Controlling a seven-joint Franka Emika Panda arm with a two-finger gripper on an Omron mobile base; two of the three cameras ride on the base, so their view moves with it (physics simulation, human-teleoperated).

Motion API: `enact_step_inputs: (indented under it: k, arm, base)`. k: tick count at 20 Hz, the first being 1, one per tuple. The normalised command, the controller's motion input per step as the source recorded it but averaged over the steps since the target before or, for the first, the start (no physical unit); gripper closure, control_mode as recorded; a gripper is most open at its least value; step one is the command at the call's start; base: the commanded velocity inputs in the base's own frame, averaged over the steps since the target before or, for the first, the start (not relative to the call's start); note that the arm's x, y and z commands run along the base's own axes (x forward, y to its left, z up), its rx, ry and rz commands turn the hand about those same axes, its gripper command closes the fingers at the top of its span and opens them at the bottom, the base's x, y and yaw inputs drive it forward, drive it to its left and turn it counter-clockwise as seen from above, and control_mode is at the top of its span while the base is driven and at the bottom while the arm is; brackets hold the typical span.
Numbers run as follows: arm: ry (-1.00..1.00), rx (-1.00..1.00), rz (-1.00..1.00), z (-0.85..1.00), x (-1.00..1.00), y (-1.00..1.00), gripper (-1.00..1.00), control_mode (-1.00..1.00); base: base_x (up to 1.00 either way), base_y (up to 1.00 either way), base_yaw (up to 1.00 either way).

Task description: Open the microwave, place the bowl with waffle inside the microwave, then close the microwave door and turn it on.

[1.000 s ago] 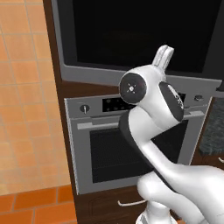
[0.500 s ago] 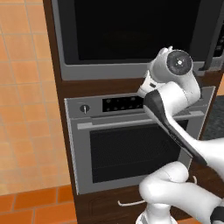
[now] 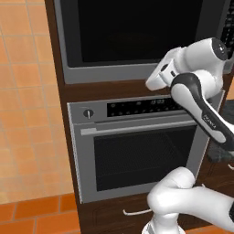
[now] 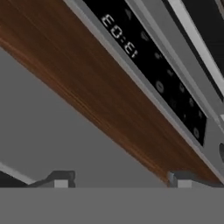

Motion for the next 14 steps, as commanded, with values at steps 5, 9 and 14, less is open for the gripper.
enact_step_inputs:
  k: [5,9,14]
  arm:
    - [-0.39,-0.22,0.2,-0.86,0.08,-0.02,-1.0,-1.0]
    - [-0.41,-0.33,-0.01,-0.06,-0.47,-0.05,-1.0,-1.0]
    - [0.0,-0.18,-0.03,0.92,-0.02,-0.59,-1.0,-1.0]
  base:
    - [0.0,0.0,0.0]
    - [0.0,0.0,0.0]
    - [0.0,0.0,0.0]
